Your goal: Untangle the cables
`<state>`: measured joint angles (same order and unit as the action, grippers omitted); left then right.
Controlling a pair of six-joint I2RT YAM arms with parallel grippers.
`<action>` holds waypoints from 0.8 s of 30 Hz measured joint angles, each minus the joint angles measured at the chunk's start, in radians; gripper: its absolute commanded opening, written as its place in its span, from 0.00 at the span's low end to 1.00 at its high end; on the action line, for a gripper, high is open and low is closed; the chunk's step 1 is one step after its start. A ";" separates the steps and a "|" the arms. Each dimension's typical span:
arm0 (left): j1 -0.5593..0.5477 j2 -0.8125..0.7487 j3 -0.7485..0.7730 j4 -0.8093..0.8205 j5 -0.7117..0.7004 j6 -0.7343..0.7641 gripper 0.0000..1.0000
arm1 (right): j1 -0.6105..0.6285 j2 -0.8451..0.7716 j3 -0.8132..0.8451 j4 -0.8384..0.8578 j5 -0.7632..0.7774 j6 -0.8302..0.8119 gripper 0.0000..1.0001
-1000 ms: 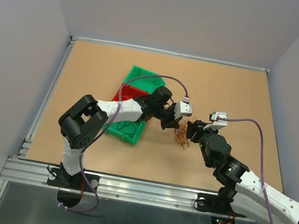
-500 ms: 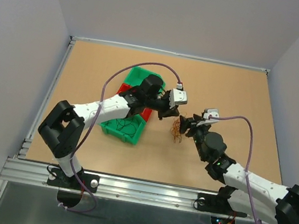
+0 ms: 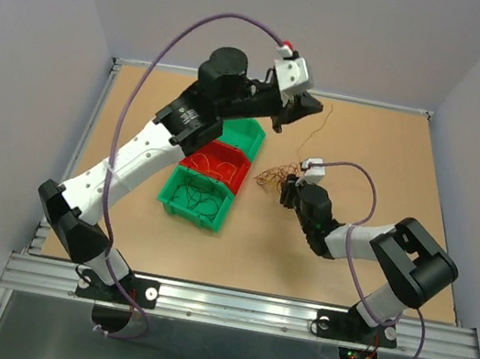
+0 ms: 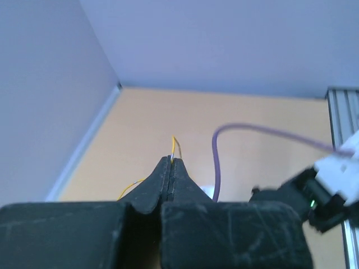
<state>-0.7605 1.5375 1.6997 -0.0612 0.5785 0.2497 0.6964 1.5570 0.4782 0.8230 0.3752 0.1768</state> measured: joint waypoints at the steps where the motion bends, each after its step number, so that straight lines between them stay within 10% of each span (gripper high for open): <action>1: -0.002 -0.002 0.050 0.001 -0.010 -0.006 0.00 | -0.017 0.040 0.023 0.001 0.004 0.017 0.33; 14: 0.162 -0.291 0.085 0.094 -0.331 -0.167 0.00 | -0.257 -0.070 -0.045 0.019 -0.015 0.247 0.29; 24: 0.576 -0.253 -0.085 0.224 -0.311 -0.393 0.00 | -0.271 -0.121 -0.101 0.020 0.090 0.255 0.42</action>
<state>-0.1844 1.2842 1.6146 0.1627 0.2680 -0.1436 0.4252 1.4364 0.3775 0.8429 0.4656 0.4316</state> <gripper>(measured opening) 0.019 0.293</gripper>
